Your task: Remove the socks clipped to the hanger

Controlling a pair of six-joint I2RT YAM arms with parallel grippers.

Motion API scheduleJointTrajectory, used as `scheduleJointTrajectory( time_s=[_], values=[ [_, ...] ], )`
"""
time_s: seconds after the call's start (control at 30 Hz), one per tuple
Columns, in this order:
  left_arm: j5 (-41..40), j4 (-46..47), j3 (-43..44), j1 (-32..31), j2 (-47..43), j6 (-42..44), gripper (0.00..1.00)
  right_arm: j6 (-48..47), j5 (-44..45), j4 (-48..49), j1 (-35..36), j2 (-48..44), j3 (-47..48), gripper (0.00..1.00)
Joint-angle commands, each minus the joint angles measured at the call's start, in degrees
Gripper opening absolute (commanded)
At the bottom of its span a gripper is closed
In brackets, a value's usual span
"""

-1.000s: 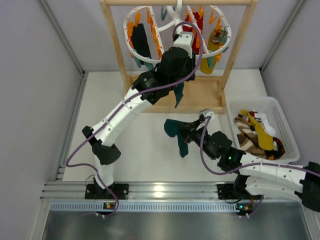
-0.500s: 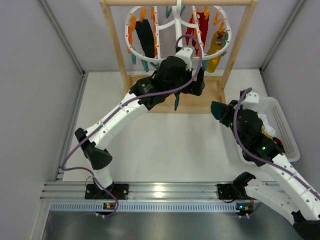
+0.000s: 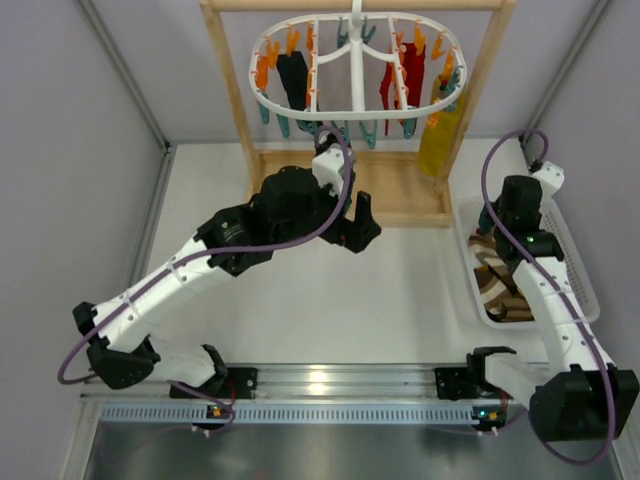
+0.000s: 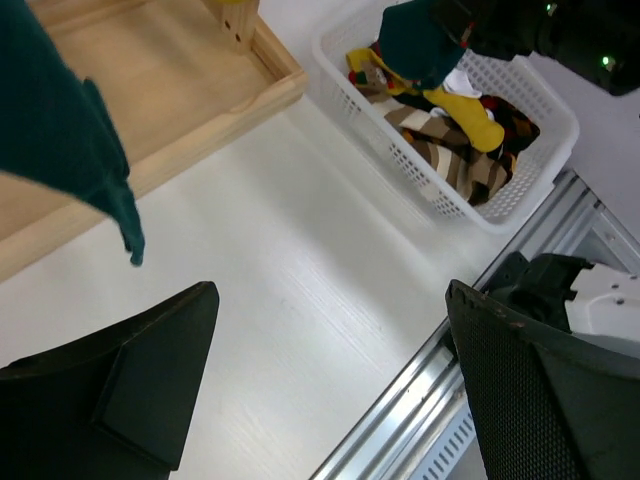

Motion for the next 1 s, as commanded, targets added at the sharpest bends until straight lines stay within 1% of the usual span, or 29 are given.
scheduleJointTrajectory(
  time_s=[0.0,0.03,0.07,0.1,0.13,0.17,0.23,0.27,0.3,0.33,0.37,0.4,0.43,0.47,0.5,0.53,0.6,0.63,0.67,0.7,0.73,0.77,0.8,0.83,0.87,0.9,0.93,0.97],
  values=[
    [-1.6,2.0,-4.8,0.0,-6.8,-0.4,0.99,2.6,-1.4,3.9,-4.5,1.0,-2.3,0.12],
    [-2.8,2.0,-7.3,-0.1,-8.1,-0.1,0.99,2.8,-1.4,4.3,-6.1,1.2,-3.4,0.36],
    [-5.2,2.0,-8.3,-0.1,-9.5,0.2,0.99,2.3,-1.5,4.3,-6.4,1.7,-3.5,0.49],
    [-6.9,2.0,-9.5,-0.1,-11.7,0.3,0.99,2.2,-1.5,4.0,-6.9,2.0,-3.2,0.59],
    [-8.1,1.9,-11.7,0.0,-13.1,0.6,0.99,1.9,-1.6,3.0,-6.9,2.3,-2.6,0.67],
    [-11.4,1.7,-12.7,-0.1,-14.1,0.9,0.99,1.2,-2.4,3.1,-6.9,2.0,-2.5,0.71],
    [-14.2,1.6,-16.0,0.0,-18.0,1.8,0.99,0.8,-4.5,3.0,-6.9,1.4,-2.3,0.78],
    [-16.3,1.5,-17.0,-0.1,-19.1,2.1,0.99,0.3,-6.0,3.3,-6.9,0.2,-2.2,0.85],
    [-20.3,1.4,-18.0,-0.1,-20.5,2.3,0.99,0.2,-10.3,4.0,-6.8,-0.5,-2.4,0.9],
    [-22.9,0.4,-19.7,0.0,-22.3,2.5,0.99,0.5,-13.1,6.1,-6.6,-1.4,-3.6,0.99],
    [-25.0,-0.2,-20.4,0.1,-23.2,2.5,0.99,2.8,-21.2,8.3,-6.5,-3.3,-5.0,0.99],
    [-29.1,-1.1,-21.4,0.1,-23.8,2.5,0.99,4.3,-27.2,11.5,-6.4,-4.4,-9.1,0.99],
    [-30.7,-1.5,-22.0,0.0,-24.4,2.6,0.99,6.0,-33.4,15.6,-6.3,-5.4,-11.7,0.99],
    [-32.2,-2.0,-22.9,0.1,-26.0,2.8,0.99,10.7,-38.8,26.4,-6.3,-6.5,-14.2,0.99],
    [-33.9,-2.0,-24.0,0.1,-27.0,2.9,0.99,12.9,-45.2,30.9,-5.7,-6.9,-16.5,0.99],
    [-37.1,-1.9,-26.1,0.0,-27.9,2.5,0.99,13.9,-46.1,35.1,-2.7,-7.0,-19.3,1.0],
    [-40.4,-1.8,-27.5,0.0,-29.9,1.8,0.99,11.5,-40.8,36.4,3.2,-6.8,-18.4,0.99],
    [-41.7,-1.9,-28.5,0.0,-30.4,1.6,0.99,9.5,-38.1,36.7,9.9,-6.5,-18.1,0.99],
    [-42.1,-1.8,-29.1,0.1,-31.4,1.3,0.99,6.6,-33.8,38.8,13.2,-6.1,-17.9,0.99],
    [-42.4,-1.8,-29.5,0.0,-31.9,1.0,0.99,6.0,-31.9,40.1,16.5,-5.7,-17.8,0.99],
    [-42.9,-1.8,-30.3,0.0,-32.2,1.0,0.99,5.5,-30.3,41.4,21.7,-5.4,-17.9,0.99],
    [-43.7,-1.7,-31.0,0.0,-32.8,0.7,0.99,4.1,-27.6,43.9,23.8,-4.4,-17.6,0.99],
    [-44.3,-1.6,-31.2,0.0,-32.8,0.7,0.99,3.3,-25.4,44.2,28.2,-3.8,-17.1,0.99],
    [-44.6,-1.8,-31.3,0.1,-32.7,0.7,0.99,2.2,-22.8,44.4,30.5,-2.2,-16.3,1.0],
    [-44.8,-1.8,-31.4,0.1,-32.6,0.7,0.99,-1.0,-18.4,44.3,32.6,-1.3,-15.5,1.0],
    [-44.7,-1.7,-31.4,0.0,-32.1,0.7,0.99,-2.4,-16.2,43.8,36.7,-0.4,-13.7,0.99],
    [-44.7,-1.8,-31.4,0.0,-31.9,0.8,0.99,-3.9,-14.4,43.6,38.5,1.7,-12.8,1.0],
    [-44.3,-1.7,-31.4,0.0,-31.6,0.7,0.99,-6.6,-10.4,43.5,40.1,2.9,-11.8,1.0]
  ],
)
